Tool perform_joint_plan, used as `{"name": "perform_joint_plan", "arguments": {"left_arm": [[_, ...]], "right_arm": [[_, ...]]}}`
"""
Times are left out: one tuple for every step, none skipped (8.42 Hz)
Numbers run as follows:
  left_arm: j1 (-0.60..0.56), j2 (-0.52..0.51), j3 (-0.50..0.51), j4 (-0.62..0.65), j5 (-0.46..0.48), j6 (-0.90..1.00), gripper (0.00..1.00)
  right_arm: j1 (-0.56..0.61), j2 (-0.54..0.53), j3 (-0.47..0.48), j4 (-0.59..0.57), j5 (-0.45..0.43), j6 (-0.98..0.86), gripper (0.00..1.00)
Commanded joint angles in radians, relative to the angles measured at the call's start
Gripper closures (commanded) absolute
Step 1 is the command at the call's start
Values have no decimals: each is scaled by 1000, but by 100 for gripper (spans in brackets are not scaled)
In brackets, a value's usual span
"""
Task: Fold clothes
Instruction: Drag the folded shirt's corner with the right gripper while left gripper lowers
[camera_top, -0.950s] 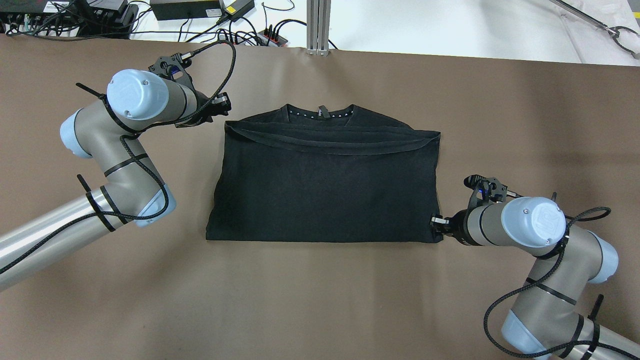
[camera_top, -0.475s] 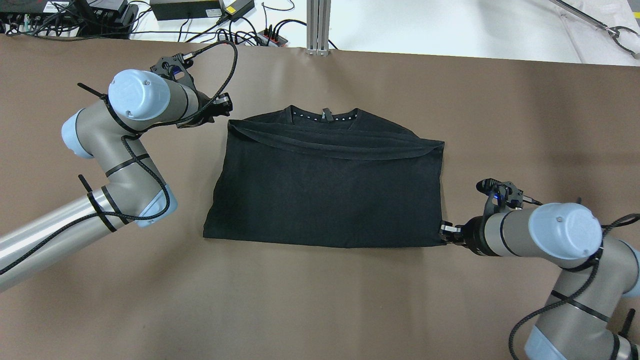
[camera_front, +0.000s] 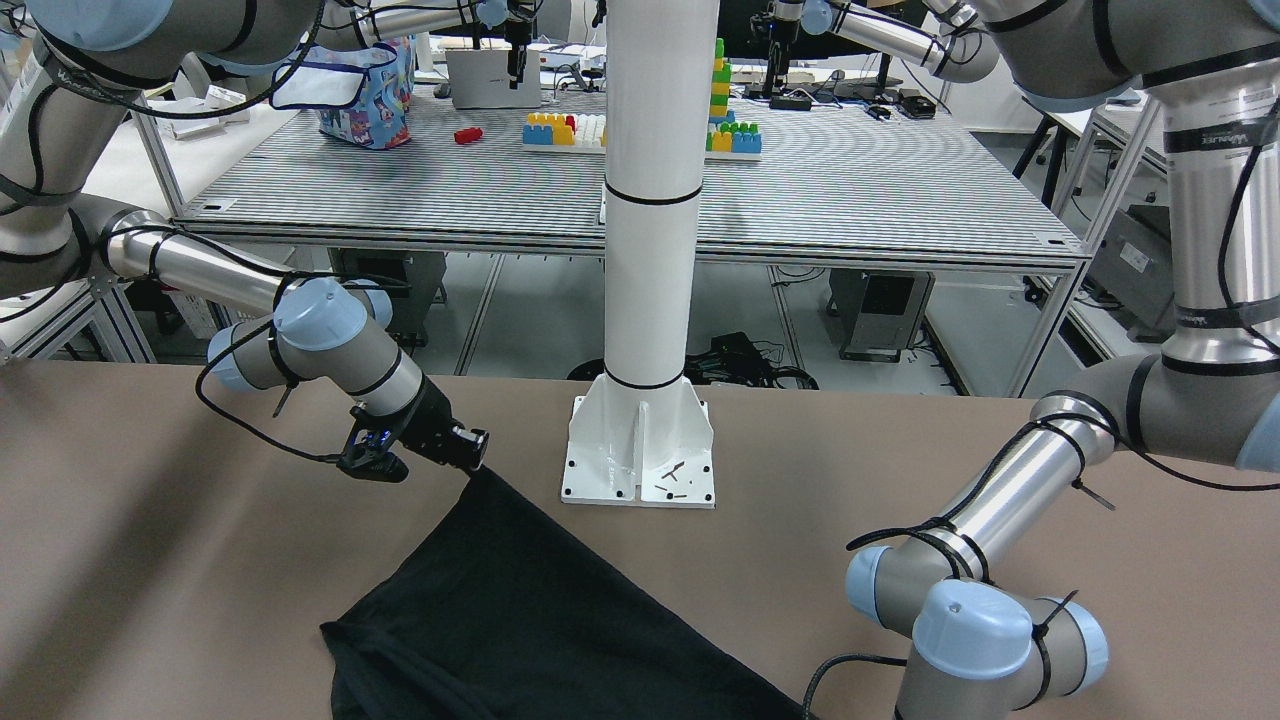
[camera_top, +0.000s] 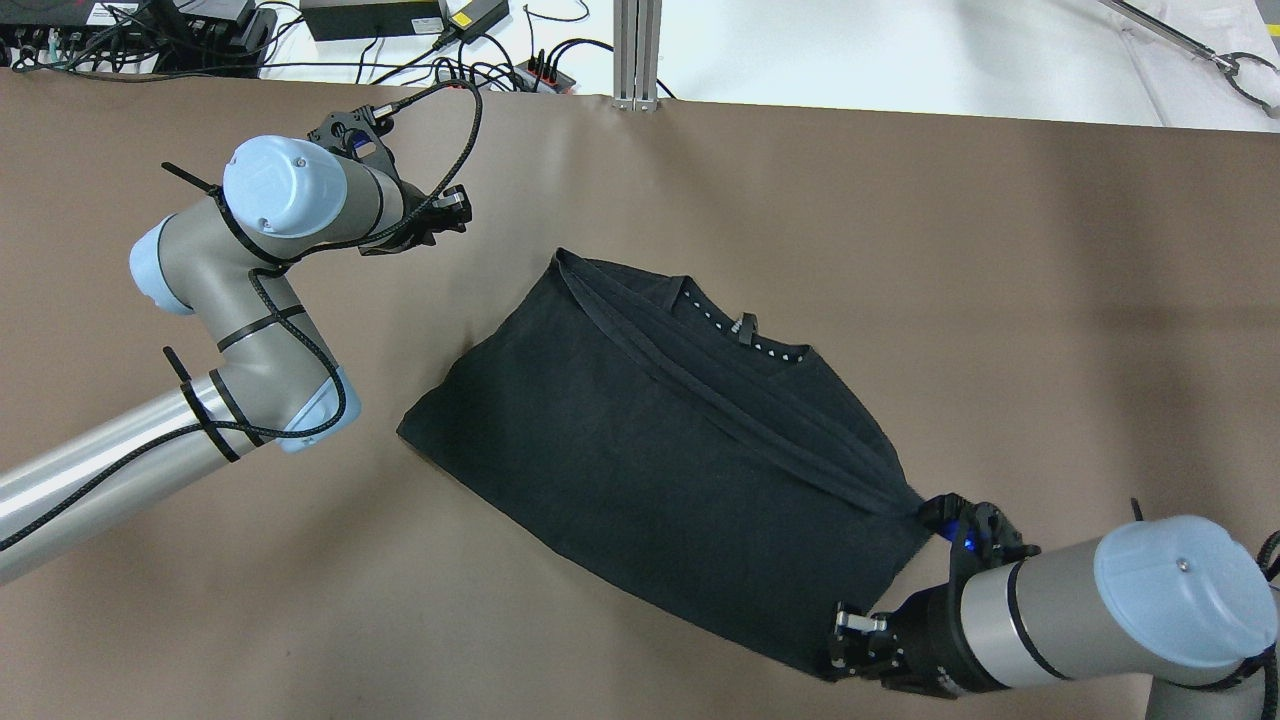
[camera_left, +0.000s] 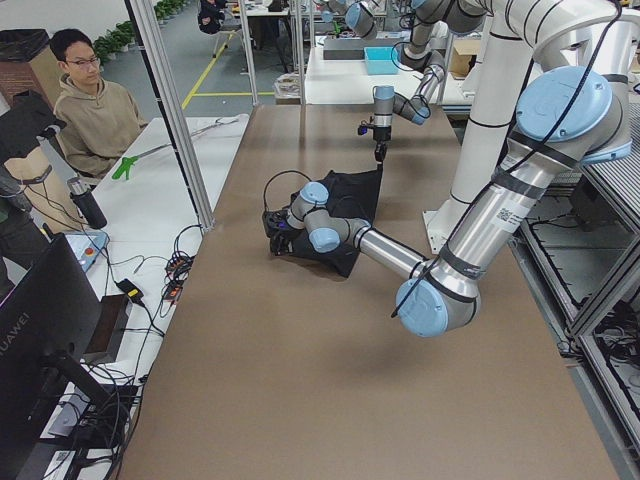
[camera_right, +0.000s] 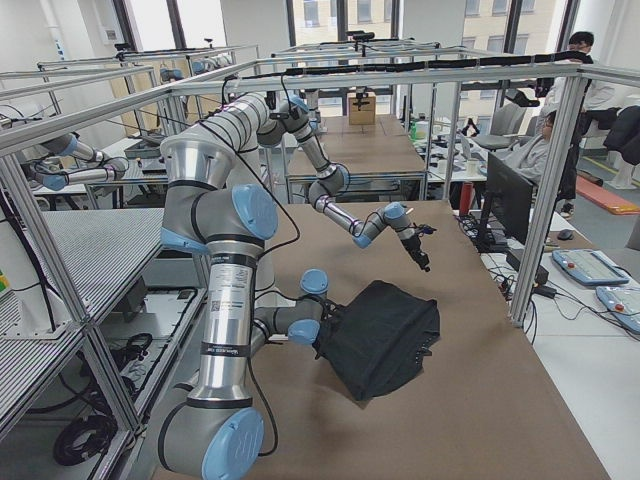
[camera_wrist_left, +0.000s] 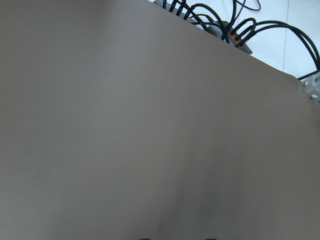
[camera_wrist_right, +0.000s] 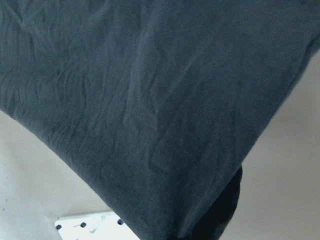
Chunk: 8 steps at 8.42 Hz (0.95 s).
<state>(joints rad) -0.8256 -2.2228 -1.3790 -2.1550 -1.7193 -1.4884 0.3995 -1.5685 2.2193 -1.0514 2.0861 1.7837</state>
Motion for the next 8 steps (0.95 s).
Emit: {"name": "perform_joint_plan", "arguments": {"left_arm": [[0,-3,-2,-2,6,-1,52],[0,-3,-8,-2,7,-4,52],[5,17,-47,-2,7,-31,52],[17,46,-99,-2,1,-58,48],[75,102,-171,0,9,-90,47],[92,171,-263,0,7,-102,45],[135,283,-364,-2,18,-143,45],[172,361,-437,-2,61,-153,45]], "right_arm": [[-74,67,-67,7,-8,25,5],[-74,67,-90,7,-123,16,5],[-71,68,-99,8,-229,14,5],[-74,68,-110,8,-300,13,5],[-76,68,-127,8,-354,10,5],[-70,97,-153,8,-379,10,5],[-67,120,-177,7,-430,11,5],[-67,120,-185,-2,-522,10,5]]}}
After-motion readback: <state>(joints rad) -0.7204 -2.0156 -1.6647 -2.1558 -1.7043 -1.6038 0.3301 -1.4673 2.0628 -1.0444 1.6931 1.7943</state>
